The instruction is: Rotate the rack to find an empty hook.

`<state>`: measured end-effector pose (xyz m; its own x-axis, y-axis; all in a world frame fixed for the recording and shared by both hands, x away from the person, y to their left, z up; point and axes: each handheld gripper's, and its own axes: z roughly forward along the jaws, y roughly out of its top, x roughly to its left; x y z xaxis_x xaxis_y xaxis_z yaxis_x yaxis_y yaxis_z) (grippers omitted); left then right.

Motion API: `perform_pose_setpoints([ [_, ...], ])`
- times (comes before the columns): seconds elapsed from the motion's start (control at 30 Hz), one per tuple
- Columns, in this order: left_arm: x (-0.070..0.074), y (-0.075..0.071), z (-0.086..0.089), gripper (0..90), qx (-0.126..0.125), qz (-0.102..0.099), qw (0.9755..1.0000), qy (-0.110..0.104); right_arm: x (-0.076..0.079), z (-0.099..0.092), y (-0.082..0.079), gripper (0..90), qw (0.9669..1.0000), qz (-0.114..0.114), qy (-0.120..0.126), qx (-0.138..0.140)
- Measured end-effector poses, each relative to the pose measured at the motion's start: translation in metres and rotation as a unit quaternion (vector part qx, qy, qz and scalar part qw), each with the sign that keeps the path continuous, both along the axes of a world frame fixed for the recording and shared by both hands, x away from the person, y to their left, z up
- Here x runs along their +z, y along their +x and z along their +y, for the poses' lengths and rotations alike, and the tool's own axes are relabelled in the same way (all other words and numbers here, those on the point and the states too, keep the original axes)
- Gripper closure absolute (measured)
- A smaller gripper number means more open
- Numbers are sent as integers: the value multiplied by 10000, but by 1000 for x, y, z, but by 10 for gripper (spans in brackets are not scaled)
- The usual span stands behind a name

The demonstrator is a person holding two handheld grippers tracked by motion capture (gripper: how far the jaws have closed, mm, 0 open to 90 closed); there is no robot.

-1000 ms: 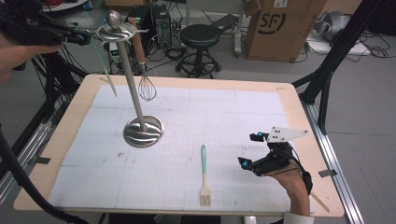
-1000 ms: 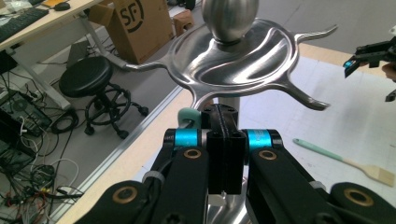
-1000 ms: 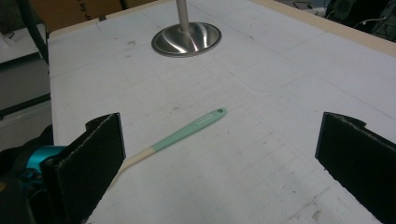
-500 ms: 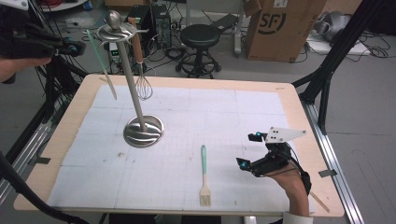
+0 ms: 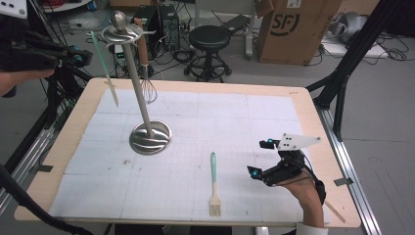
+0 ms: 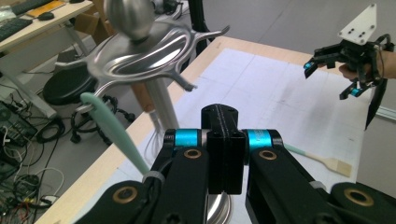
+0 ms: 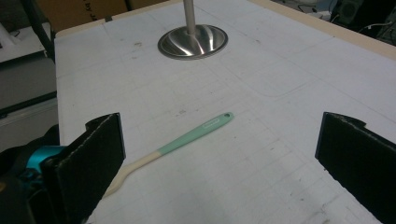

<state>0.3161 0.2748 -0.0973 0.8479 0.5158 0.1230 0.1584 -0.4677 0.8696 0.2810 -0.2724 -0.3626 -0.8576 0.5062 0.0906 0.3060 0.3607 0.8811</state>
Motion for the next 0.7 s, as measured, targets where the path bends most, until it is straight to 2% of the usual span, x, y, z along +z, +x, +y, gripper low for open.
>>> perform_pose_setpoints([
  [0.33, 4, 2, -20, 900, -126, 0, 9999, 50, -1, 2, 1, 0, 10000, 1, 9, 27],
  [0.7, -1, 19, -23, 900, 40, 42, 9999, 99, -2, 2, 2, 0, 10000, 31, 11, 42],
])
